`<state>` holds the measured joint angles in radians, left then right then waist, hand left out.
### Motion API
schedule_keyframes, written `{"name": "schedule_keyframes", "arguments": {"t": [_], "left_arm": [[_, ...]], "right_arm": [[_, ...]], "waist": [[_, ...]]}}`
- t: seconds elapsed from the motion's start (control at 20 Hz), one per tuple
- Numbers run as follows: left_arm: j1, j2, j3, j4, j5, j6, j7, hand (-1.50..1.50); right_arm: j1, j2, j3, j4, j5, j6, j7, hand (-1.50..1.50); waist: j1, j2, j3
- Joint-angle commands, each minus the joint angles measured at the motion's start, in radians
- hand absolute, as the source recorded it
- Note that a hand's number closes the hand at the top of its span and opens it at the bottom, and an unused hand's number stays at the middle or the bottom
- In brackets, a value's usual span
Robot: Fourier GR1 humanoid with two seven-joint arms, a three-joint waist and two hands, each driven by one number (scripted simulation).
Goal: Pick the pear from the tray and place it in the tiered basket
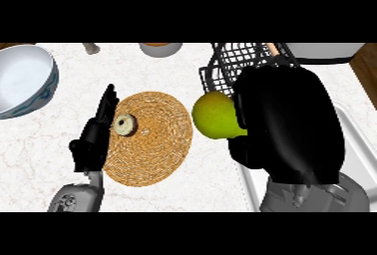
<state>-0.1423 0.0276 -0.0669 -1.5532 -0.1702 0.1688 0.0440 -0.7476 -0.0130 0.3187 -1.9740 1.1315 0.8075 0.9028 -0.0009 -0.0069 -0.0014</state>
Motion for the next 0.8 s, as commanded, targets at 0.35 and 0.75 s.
{"name": "schedule_keyframes", "arguments": {"t": [0.35,0.75], "left_arm": [[-0.066,-0.026,-0.037,0.01,-0.024,0.04,0.055,0.0],[0.032,-0.012,-0.027,-0.058,-0.01,0.001,0.032,0.0]], "right_arm": [[-0.288,0.013,-0.214,0.243,-0.212,-0.115,0.189,1.5],[-0.341,-0.062,-0.278,0.448,-0.08,-0.186,0.025,1.5]], "waist": [[0.012,0.007,0.001],[0.015,0.008,0.001]]}}
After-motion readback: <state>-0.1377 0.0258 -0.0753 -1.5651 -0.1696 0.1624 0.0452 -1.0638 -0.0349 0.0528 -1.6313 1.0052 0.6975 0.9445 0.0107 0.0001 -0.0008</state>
